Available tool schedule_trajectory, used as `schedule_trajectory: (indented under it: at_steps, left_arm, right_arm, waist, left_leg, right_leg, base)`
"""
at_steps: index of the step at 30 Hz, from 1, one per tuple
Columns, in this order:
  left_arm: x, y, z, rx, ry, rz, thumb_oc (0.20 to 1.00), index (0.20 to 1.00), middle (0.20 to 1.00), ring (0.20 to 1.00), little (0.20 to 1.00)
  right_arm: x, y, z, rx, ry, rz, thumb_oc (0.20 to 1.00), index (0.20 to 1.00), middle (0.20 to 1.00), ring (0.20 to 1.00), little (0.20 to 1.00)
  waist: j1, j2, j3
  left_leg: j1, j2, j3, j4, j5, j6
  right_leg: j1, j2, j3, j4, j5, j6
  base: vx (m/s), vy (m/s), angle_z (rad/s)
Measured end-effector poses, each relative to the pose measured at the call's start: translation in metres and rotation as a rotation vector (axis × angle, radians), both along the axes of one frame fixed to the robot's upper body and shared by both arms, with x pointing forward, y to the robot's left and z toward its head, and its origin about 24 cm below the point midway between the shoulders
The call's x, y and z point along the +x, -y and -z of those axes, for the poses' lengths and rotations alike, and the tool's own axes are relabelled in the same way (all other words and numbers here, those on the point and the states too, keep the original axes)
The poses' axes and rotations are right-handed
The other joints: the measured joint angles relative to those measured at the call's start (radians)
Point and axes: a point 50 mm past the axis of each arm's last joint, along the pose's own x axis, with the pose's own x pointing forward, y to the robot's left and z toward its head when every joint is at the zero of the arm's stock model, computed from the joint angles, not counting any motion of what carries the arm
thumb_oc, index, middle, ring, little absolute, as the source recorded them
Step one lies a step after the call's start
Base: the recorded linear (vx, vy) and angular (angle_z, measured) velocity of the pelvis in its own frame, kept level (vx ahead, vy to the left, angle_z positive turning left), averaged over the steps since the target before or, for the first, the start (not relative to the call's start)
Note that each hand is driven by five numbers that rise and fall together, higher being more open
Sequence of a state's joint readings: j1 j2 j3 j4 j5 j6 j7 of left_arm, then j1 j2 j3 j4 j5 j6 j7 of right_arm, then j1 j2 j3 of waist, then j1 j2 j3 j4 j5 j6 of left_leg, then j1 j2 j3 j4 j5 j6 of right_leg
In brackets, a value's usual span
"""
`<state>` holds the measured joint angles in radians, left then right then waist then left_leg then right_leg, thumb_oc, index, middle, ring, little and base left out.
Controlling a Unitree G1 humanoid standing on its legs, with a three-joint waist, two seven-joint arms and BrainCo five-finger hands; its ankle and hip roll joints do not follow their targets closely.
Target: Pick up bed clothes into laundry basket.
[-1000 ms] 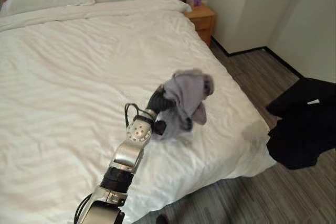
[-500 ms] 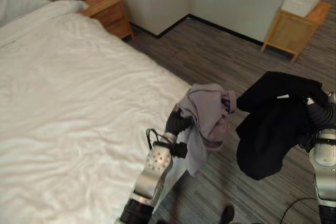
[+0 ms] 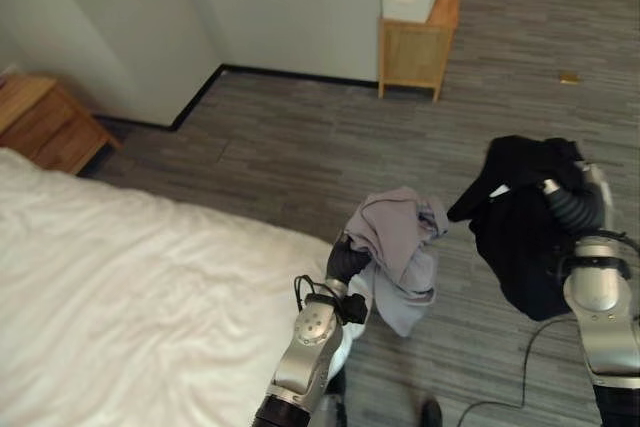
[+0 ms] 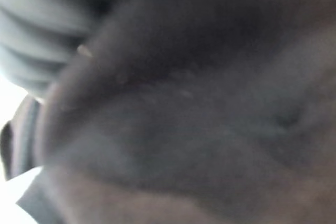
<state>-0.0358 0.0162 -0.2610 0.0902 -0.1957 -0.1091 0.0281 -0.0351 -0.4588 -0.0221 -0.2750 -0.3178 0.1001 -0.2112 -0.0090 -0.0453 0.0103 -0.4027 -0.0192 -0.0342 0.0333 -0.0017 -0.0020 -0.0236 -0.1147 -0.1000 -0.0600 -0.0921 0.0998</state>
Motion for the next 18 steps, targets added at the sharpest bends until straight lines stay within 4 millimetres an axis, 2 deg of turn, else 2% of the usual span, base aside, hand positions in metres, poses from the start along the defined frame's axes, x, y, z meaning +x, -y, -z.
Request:
schedule_trajectory:
  at_steps: [1,2,3,4,5,6,7,8,9,10,11,12,14,15,16,17,18]
  left_arm:
    - [0.005,-0.009,-0.003,-0.005,0.012,-0.028,0.2,0.2,0.2,0.2,0.2]
    - [0.002,-0.013,0.0,-0.015,-0.005,-0.045,0.2,0.2,0.2,0.2,0.2]
    - [-0.002,-0.018,0.007,-0.013,-0.035,-0.056,0.2,0.2,0.2,0.2,0.2]
    - [-0.009,-0.021,0.015,-0.023,-0.071,-0.064,0.2,0.2,0.2,0.2,0.2]
    - [-0.014,-0.016,0.019,-0.026,-0.09,-0.04,0.2,0.2,0.2,0.2,0.2]
    - [-0.016,-0.011,0.02,-0.035,-0.095,-0.027,0.2,0.2,0.2,0.2,0.2]
    - [-0.017,-0.006,0.019,-0.042,-0.094,-0.011,0.2,0.2,0.2,0.2,0.2]
    - [-0.017,0.008,0.014,-0.07,-0.074,0.029,0.2,0.2,0.2,0.2,0.2]
    - [-0.017,0.014,0.012,-0.086,-0.063,0.047,0.2,0.2,0.2,0.2,0.2]
    - [-0.016,0.018,0.009,-0.085,-0.05,0.066,0.2,0.2,0.2,0.2,0.2]
    - [-0.014,0.026,0.004,-0.088,-0.031,0.096,0.2,0.2,0.2,0.2,0.2]
    - [-0.009,0.033,-0.004,-0.106,-0.003,0.112,0.2,0.2,0.2,0.2,0.2]
    - [-0.007,0.034,-0.006,-0.116,0.001,0.109,0.2,0.2,0.2,0.2,0.2]
    - [-0.006,0.034,-0.005,-0.115,-0.005,0.107,0.2,0.2,0.2,0.2,0.2]
    - [-0.005,0.032,-0.001,-0.107,-0.019,0.102,0.2,0.2,0.2,0.2,0.2]
    - [-0.007,0.032,0.005,-0.101,-0.041,0.112,0.2,0.2,0.2,0.2,0.2]
    - [-0.009,0.037,0.012,-0.093,-0.07,0.13,0.2,0.2,0.2,0.2,0.2]
  right_arm:
    - [0.007,-0.005,0.001,0.008,-0.007,-0.019,0.2,0.2,0.2,0.2,0.2]
    - [0.013,-0.009,0.0,0.017,-0.005,-0.031,0.2,0.2,0.2,0.2,0.2]
    - [0.024,-0.017,-0.004,0.027,0.014,-0.045,0.2,0.2,0.2,0.2,0.2]
    - [0.031,-0.026,-0.005,0.033,0.015,-0.067,0.2,0.2,0.2,0.2,0.2]
    - [0.03,-0.031,-0.002,0.021,0.007,-0.091,0.2,0.2,0.2,0.2,0.2]
    - [0.027,-0.03,0.0,0.003,-0.003,-0.098,0.2,0.2,0.2,0.2,0.2]
    - [0.025,-0.028,0.0,-0.011,-0.006,-0.098,0.2,0.2,0.2,0.2,0.2]
    - [0.022,-0.023,-0.004,-0.046,0.014,-0.104,0.2,0.2,0.2,0.2,0.2]
    - [0.022,-0.021,-0.007,-0.061,0.027,-0.105,0.2,0.2,0.2,0.2,0.2]
    - [0.02,-0.019,-0.007,-0.061,0.03,-0.099,0.2,0.2,0.2,0.2,0.2]
    - [0.019,-0.017,-0.013,-0.075,0.05,-0.094,0.2,0.2,0.2,0.2,0.2]
    - [0.016,-0.017,-0.024,-0.095,0.09,-0.1,0.2,0.2,0.2,0.2,0.2]
    - [0.015,-0.016,-0.023,-0.107,0.081,-0.104,0.2,0.2,0.2,0.2,0.2]
    - [0.013,-0.015,-0.02,-0.106,0.072,-0.099,0.2,0.2,0.2,0.2,0.2]
    - [0.01,-0.013,-0.016,-0.1,0.06,-0.089,0.2,0.2,0.2,0.2,0.2]
    - [0.004,-0.005,-0.01,-0.097,0.037,-0.056,0.2,0.2,0.2,0.2,0.2]
    - [0.0,0.003,-0.006,-0.109,0.016,-0.029,0.2,0.2,0.2,0.2,0.2]
  waist:
    - [0.009,-0.034,0.013]
    - [0.028,-0.056,0.007]
    - [0.051,-0.067,0.01]
    - [0.064,-0.062,0.017]
    - [0.091,-0.036,0.022]
    - [0.098,-0.015,0.018]
    - [0.096,-0.007,0.018]
    - [0.089,0.014,0.016]
    - [0.06,0.049,0.007]
    - [0.042,0.047,0.001]
    - [0.034,0.05,-0.001]
    - [0.023,0.067,0.004]
    - [0.007,0.08,0.008]
    - [0.001,0.076,0.007]
    - [-0.02,0.044,-0.006]
    - [-0.048,0.002,-0.023]
    - [-0.053,0.022,-0.036]
  left_leg:
    - [0.002,0.014,0.006,0.021,-0.006,-0.02]
    - [0.009,0.008,0.03,0.043,-0.009,-0.006]
    - [0.061,-0.008,0.051,0.03,-0.003,0.019]
    - [0.136,-0.014,0.056,-0.011,-0.01,0.029]
    - [0.225,-0.001,0.06,-0.057,-0.011,0.036]
    - [0.26,0.028,0.077,-0.069,0.057,0.058]
    - [0.282,0.032,0.086,-0.066,0.045,0.041]
    - [0.305,0.03,0.101,-0.011,-0.024,0.027]
    - [0.324,0.069,0.13,-0.032,-0.058,0.046]
    - [0.331,0.071,0.121,-0.046,-0.062,0.044]
    - [0.343,0.076,0.133,-0.069,-0.065,0.041]
    - [0.348,0.099,0.141,-0.084,-0.069,0.034]
    - [0.387,0.138,0.135,-0.098,-0.105,0.029]
    - [0.415,0.154,0.13,-0.102,-0.117,0.013]
    - [0.449,0.158,0.115,-0.102,-0.141,0.0]
    - [0.484,0.142,0.088,-0.11,-0.155,-0.013]
    - [0.503,0.163,0.079,-0.119,-0.172,-0.033]
  right_leg:
    - [-0.012,0.04,-0.002,0.083,-0.049,-0.049]
    - [0.0,0.034,0.007,0.074,-0.054,-0.055]
    - [0.04,0.014,0.081,0.064,-0.061,-0.036]
    - [0.086,0.007,0.133,0.072,-0.06,-0.029]
    - [0.084,0.023,0.131,0.194,-0.085,0.055]
    - [0.062,0.031,0.12,0.288,-0.099,0.094]
    - [0.048,0.045,0.114,0.368,-0.093,0.121]
    - [-0.094,0.071,0.115,0.674,-0.019,0.178]
    - [-0.195,0.1,0.132,0.847,0.03,0.174]
    - [-0.266,0.087,0.135,0.913,-0.001,0.15]
    - [-0.358,0.041,0.109,0.905,-0.077,0.09]
    - [-0.476,-0.014,0.064,0.751,-0.103,0.044]
    - [-0.515,-0.006,0.07,0.558,-0.076,0.022]
    - [-0.505,0.011,0.088,0.425,-0.044,0.013]
    - [-0.475,0.033,0.127,0.237,0.034,0.002]
    - [-0.427,0.016,0.147,0.124,0.08,0.0]
    - [-0.413,0.025,0.123,0.136,0.16,0.043]
  base:
    - [0.71,0.011,-0.04]
    - [0.67,0.045,-0.34]
    - [0.54,-0.009,-0.55]
    - [0.44,-0.05,-0.51]
    - [0.28,-0.047,-0.27]
    - [0.36,-0.094,-0.02]
    - [0.32,-0.081,0.04]
    - [0.41,-0.103,0.1]
    - [0.29,-0.073,0.23]
    - [0.19,-0.047,0.18]
    - [0.41,-0.117,-0.03]
    - [0.39,-0.131,-0.22]
    - [0.47,-0.18,-0.09]
    - [0.54,-0.209,0.26]
    - [0.51,-0.196,0.81]
    - [0.66,-0.271,1.04]
    - [0.36,-0.152,0.7]
